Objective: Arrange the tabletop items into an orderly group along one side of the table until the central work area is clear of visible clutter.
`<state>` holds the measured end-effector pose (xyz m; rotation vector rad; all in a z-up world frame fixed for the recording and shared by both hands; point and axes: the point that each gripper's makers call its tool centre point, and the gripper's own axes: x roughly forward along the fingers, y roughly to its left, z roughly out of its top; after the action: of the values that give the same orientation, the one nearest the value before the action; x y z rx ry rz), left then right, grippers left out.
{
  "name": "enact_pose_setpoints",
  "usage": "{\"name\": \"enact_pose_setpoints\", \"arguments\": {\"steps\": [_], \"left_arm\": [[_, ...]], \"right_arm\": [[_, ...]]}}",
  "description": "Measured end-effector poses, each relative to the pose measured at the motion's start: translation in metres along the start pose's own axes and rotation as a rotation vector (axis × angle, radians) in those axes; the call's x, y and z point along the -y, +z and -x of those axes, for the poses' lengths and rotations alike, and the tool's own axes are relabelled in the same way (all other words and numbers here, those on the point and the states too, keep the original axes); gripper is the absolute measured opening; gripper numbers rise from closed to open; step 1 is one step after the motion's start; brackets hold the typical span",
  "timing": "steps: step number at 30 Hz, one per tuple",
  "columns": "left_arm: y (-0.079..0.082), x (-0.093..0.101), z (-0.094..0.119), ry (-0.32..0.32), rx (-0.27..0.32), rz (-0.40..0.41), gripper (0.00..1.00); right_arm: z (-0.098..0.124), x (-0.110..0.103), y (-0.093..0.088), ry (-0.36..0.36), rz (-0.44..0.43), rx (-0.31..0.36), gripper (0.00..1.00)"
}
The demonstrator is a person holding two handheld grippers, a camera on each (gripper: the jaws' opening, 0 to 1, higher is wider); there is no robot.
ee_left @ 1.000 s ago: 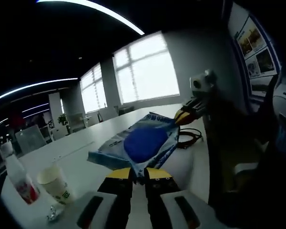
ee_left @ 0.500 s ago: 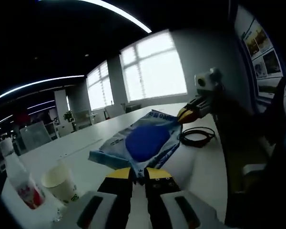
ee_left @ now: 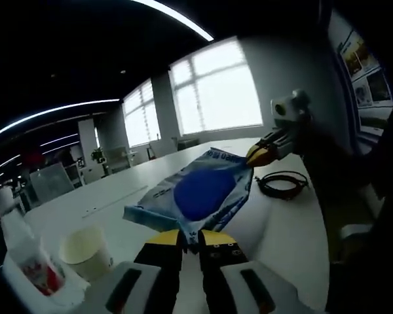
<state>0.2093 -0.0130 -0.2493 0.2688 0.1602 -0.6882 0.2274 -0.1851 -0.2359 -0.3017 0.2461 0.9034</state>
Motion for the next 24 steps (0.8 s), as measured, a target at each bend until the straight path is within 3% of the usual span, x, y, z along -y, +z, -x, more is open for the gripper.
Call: {"name": "enact_pose_setpoints", "arguments": {"steps": [6,24], "left_arm": [[-0.005,0.001,-0.004,0.001,-0.011,0.004,0.08],[-0.034,-0.003,-0.025,-0.003,-0.088,0.028,0.08]], "right_arm": [[-0.003,0.004,-0.004,-0.001,-0.011,-0.007,0.00],[-0.027,0.013,-0.041,-0.004,-0.060,-0.072,0.00]]}}
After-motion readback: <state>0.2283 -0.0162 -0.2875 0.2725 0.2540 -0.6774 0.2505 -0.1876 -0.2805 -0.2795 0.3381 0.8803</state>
